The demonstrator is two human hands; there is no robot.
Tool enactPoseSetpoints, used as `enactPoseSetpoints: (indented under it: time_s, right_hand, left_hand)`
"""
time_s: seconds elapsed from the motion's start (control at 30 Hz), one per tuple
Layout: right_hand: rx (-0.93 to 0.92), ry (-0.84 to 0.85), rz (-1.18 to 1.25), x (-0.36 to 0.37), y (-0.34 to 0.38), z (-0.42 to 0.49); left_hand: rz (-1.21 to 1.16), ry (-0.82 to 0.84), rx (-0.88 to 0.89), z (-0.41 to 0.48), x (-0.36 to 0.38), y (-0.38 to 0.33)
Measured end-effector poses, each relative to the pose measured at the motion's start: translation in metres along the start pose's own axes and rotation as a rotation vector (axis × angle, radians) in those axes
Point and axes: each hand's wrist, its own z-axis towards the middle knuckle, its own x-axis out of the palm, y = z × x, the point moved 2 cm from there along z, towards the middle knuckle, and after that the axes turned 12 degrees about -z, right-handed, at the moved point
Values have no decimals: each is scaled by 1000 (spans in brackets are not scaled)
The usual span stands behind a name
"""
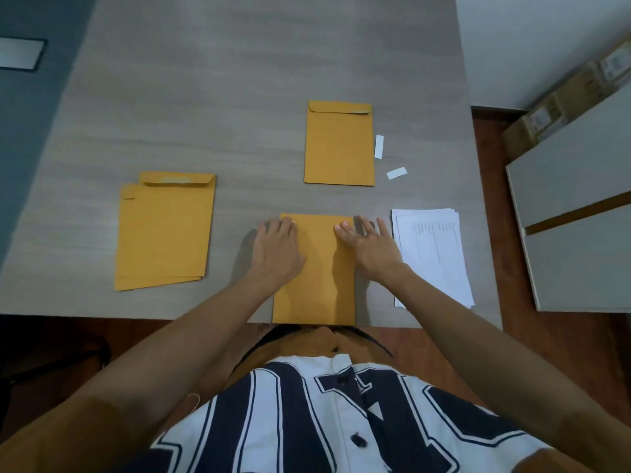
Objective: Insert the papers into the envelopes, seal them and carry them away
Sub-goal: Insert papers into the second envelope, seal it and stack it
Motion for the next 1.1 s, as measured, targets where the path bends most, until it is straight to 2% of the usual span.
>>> enactPoseSetpoints:
  time_s: [0.1,0.23,0.47,0.67,0.77,0.87,0.97,1.1]
  right_hand:
    - [1,1,5,0,0,1]
    - [29,21,9,0,2,1]
    - [98,6,-9,6,9,0]
    - [88,-2,22,4,9,0]
    - [151,21,51,2,9,2]
    - [295,-50,158,-12,11,14]
    - [373,-161,268,-25,14,24]
    - [353,-195,327,-27,9,34]
  left_hand:
    - [-40,-30,62,6,-3,-24]
    - [32,61,164,7,12,-38]
    - [91,57,105,3,14,3]
    - [33,68,43,-3,14,22]
    - [-25,79,43,-2,14,19]
    - [-97,62,57,0,8,17]
    - [-127,-45,82,9,-1,12]
    - [-297,-90,44,30,-10,13]
